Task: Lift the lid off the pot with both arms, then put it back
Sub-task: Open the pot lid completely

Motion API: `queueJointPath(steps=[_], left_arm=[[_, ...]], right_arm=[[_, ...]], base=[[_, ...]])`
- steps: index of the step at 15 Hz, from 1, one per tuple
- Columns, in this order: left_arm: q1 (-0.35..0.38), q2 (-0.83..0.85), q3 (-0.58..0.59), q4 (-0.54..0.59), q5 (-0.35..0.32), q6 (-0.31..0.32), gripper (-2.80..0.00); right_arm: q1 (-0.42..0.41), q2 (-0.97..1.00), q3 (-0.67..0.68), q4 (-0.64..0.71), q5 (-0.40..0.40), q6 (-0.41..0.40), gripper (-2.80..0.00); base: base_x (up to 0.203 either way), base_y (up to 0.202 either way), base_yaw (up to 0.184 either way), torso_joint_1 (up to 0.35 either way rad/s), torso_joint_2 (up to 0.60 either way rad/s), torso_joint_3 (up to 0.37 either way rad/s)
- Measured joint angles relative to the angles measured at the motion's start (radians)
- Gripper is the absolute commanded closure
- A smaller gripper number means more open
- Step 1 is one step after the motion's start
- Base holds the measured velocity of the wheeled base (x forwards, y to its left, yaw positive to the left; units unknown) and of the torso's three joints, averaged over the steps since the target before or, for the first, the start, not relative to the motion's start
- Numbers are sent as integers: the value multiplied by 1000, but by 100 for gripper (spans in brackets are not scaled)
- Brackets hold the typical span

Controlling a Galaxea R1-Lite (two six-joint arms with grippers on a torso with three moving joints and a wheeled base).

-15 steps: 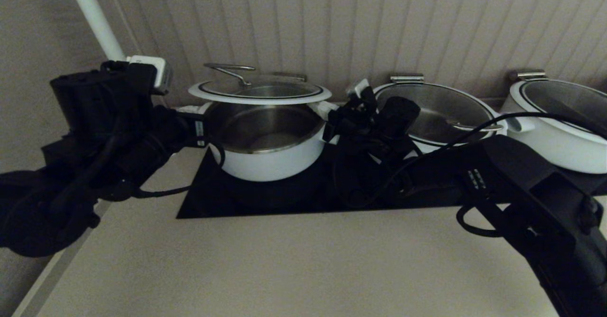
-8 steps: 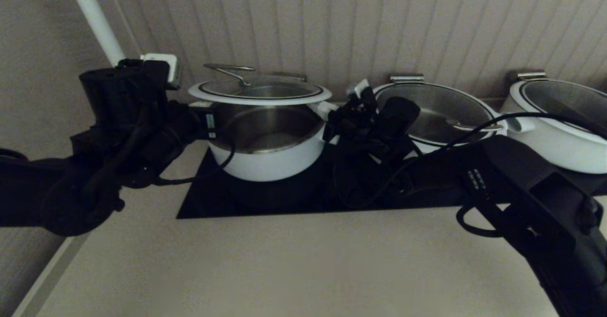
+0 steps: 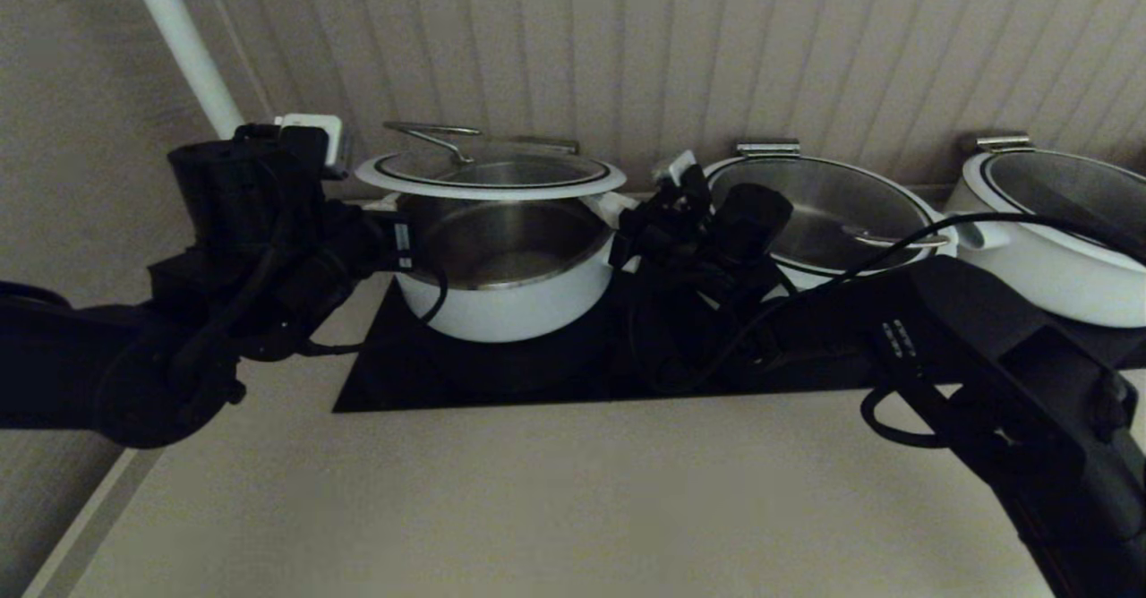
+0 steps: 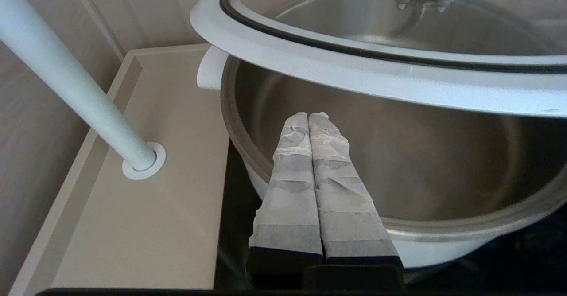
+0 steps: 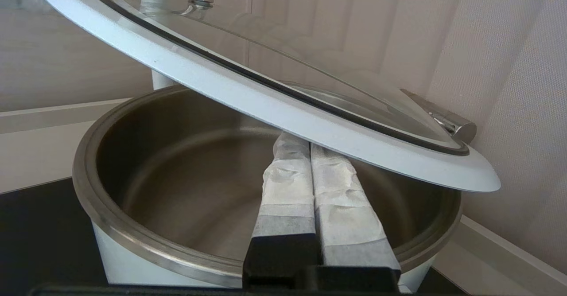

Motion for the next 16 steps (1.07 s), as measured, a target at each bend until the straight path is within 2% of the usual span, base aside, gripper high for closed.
queueJointPath(steps=[4,11,16], left_arm=[[0,11,41,-113,-1,-1,0],[-1,19,46,-118,-12,-3,0],[-2,50,-16,-121,-24,-5,0]], right_arm=[[0,1,0,1,0,0,0],[0,1,0,2,2,0,0],[0,0,-1,1,0,0,0]], base=[[0,0,0,0,0,0],[0,0,0,0,0,0],[0,0,0,0,0,0]])
